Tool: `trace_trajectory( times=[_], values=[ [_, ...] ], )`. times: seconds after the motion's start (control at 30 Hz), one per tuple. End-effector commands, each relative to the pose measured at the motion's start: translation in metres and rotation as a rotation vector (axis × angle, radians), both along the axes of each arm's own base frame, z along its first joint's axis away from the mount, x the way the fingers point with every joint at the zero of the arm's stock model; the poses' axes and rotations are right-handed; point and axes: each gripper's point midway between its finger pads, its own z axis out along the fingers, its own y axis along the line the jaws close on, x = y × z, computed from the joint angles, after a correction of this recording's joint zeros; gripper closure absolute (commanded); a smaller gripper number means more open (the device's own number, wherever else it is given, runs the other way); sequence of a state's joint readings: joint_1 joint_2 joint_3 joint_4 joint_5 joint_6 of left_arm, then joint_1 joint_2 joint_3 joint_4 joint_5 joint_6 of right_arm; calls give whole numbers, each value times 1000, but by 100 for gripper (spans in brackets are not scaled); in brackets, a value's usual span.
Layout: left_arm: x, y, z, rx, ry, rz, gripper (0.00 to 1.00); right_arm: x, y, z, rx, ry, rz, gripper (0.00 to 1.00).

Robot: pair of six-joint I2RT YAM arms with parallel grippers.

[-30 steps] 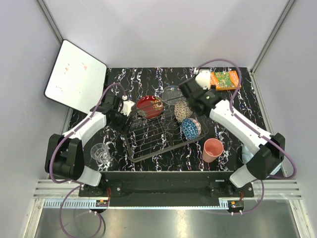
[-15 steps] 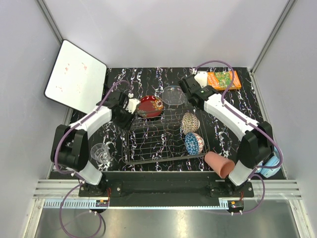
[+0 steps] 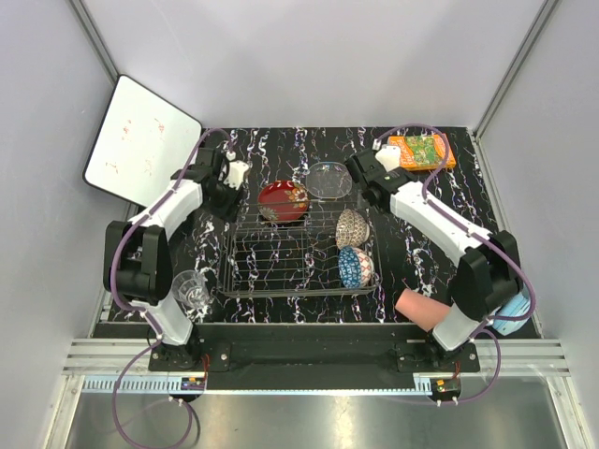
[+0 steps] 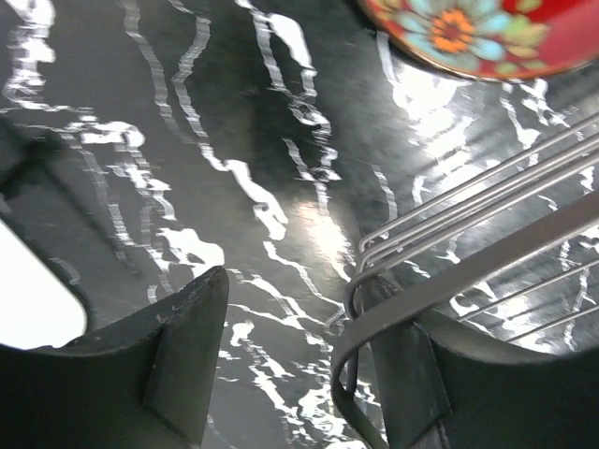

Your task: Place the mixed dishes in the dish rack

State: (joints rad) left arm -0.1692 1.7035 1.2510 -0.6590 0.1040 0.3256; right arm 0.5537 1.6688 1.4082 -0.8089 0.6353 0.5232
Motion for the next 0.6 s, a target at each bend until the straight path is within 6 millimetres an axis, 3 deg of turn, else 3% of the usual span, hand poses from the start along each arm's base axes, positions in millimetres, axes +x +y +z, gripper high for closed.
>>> trace_trajectory(
  times=[0.0,0.13,0.3,0.33,0.4,0.43,0.57],
  values=[
    [24,11,15,32,-69,7,40,-2,-16,24,62,-64,-65,25],
    [21,-3,20,-27,-59,1,40,0,-12,20,81,-47,-57,26],
    [-6,-27,26,-82,-24,-38,34,11,-9,31,85,-78,-59,24],
    [-9,-32,38,-119,-38,-45,3,18,-6,40,108,-100,-57,23],
    [-16,-36,51,-149,-30,-41,1,30,3,33,154,-74,-45,23],
    [-14,-39,71,-169,-68,-44,1,42,11,33,185,-70,-41,23],
    [-15,-33,115,-202,-130,-29,1,81,34,23,381,-32,3,23]
  ],
)
